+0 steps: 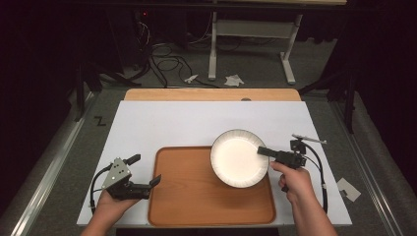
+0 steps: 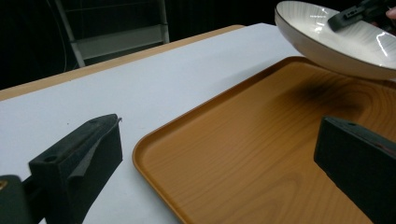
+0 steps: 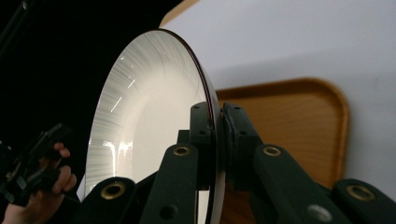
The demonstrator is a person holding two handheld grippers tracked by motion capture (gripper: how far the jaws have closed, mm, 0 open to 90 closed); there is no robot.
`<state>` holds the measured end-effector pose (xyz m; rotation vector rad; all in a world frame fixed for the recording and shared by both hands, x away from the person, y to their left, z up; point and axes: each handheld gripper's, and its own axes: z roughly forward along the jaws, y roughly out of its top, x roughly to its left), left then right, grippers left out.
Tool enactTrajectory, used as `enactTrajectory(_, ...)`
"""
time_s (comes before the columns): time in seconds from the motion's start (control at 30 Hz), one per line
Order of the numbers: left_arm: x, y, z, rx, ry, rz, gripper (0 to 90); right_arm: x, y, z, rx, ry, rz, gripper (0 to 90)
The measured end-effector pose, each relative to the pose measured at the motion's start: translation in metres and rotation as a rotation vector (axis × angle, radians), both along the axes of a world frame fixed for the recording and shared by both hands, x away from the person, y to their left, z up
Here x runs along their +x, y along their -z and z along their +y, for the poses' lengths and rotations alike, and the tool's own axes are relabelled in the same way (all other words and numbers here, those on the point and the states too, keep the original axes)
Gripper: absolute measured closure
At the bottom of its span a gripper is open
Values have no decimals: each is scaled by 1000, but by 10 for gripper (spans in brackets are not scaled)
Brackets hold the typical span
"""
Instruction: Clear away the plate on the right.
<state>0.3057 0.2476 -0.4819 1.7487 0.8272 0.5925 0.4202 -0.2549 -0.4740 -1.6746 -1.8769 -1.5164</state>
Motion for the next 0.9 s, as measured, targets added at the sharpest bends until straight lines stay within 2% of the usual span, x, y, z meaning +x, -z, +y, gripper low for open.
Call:
enactTrajectory(0.1,1,0,0,3,1,0,19,-4,5,12,-28,-31,14,845)
enactTrajectory(0.47,0,0,0,2,5,-1,19,-8,11,36,-66,-102,31,846)
enactTrajectory(0.6,0,0,-1,1,5,-3,19,-9,12,51,-91,-145,36,846)
enactTrajectory(0.9,0,0,0,0,6,-2,19,-10,15,69,-116,-188,37,846)
